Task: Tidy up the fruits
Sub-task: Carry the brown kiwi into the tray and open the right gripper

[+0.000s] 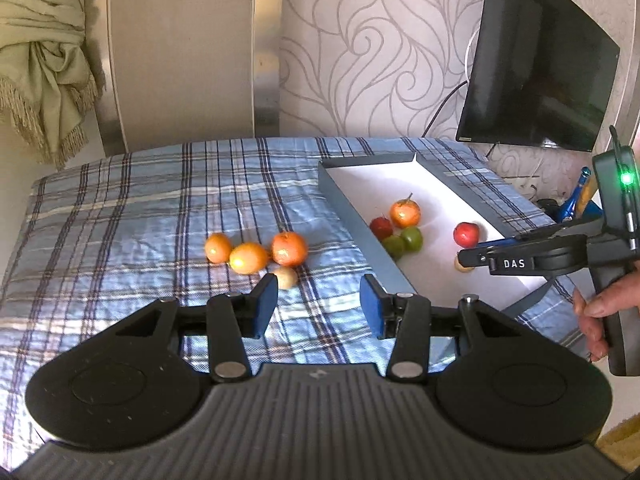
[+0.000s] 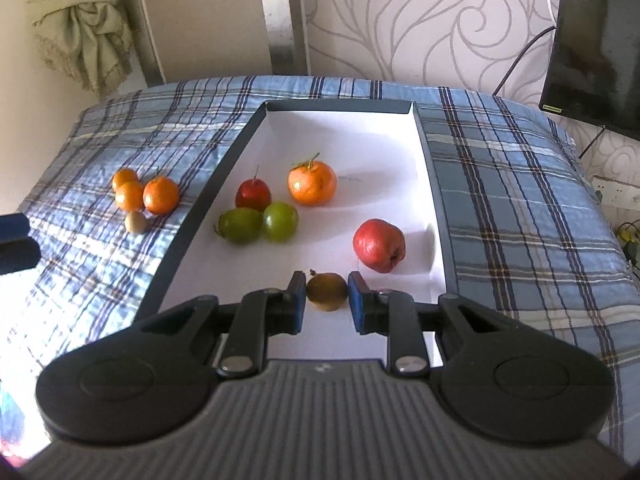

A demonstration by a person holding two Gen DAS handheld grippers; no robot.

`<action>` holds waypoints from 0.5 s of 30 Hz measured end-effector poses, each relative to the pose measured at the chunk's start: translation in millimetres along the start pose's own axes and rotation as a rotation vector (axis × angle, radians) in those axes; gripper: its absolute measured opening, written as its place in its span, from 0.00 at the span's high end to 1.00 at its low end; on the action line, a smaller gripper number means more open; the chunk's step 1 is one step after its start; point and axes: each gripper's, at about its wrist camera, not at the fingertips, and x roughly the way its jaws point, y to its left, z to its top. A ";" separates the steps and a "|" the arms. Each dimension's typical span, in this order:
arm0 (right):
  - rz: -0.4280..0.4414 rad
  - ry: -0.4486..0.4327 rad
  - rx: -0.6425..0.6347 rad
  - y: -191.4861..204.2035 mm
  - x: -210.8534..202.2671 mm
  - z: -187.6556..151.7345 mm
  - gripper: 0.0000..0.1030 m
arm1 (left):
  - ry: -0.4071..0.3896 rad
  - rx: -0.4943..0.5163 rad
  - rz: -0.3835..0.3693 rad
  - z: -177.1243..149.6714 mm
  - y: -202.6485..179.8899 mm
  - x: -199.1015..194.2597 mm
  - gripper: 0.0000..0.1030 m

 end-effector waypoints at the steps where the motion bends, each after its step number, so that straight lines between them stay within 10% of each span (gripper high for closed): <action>1: -0.005 -0.007 0.006 0.9 -1.1 0.6 0.74 | -0.002 0.009 -0.003 2.0 2.2 -0.8 0.50; 15: 0.019 -0.100 0.002 45.1 -45.0 7.4 0.66 | -0.032 0.030 -0.081 23.2 33.2 3.7 0.50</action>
